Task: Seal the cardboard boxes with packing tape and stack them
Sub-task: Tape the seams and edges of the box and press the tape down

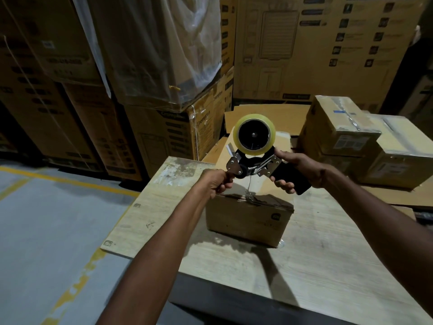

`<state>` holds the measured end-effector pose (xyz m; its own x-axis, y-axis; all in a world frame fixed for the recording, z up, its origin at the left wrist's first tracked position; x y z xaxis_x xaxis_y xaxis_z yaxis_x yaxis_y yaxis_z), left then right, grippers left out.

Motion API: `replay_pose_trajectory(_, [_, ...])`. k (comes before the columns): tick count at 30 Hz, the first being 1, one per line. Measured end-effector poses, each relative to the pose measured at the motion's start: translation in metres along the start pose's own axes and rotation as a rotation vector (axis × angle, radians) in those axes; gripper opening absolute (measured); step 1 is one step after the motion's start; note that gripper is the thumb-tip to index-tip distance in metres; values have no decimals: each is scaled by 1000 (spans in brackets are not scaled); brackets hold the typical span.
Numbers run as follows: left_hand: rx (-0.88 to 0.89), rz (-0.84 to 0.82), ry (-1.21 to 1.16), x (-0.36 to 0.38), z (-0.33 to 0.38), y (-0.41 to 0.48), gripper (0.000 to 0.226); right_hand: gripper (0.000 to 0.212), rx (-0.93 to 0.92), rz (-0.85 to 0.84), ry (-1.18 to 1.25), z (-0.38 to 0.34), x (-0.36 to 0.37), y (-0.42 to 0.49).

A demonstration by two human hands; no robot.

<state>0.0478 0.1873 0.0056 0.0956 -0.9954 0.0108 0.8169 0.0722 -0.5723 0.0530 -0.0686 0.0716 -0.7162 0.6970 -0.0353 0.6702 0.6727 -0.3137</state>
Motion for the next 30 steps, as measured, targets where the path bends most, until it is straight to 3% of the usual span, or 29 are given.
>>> replay_pose_trajectory(7, [135, 204, 179, -64, 4, 10, 13, 79, 6, 9, -74, 9, 0, -3])
replay_pose_trajectory(11, [189, 211, 290, -79, -6, 17, 13, 81, 43, 5, -137, 22, 0, -2])
replay_pose_trajectory(18, [369, 285, 505, -90, -29, 37, 33, 83, 50, 60, -311, 31, 21, 10])
replay_pose_trajectory(30, [514, 356, 642, -90, -40, 51, 43, 76, 125, 107, -330, 34, 30, 23])
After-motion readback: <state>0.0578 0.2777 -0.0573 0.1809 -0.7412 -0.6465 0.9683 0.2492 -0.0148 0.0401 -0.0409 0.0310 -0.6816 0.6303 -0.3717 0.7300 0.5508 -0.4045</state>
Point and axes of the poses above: each hand's wrist, its own y-axis towards the middle knuckle, its own x-axis out of the palm, z = x × y, the point moved 3 cm from there along y, towards the middle knuckle, and after that the axes turned 9 degrees about -x, right-handed, at the moved point
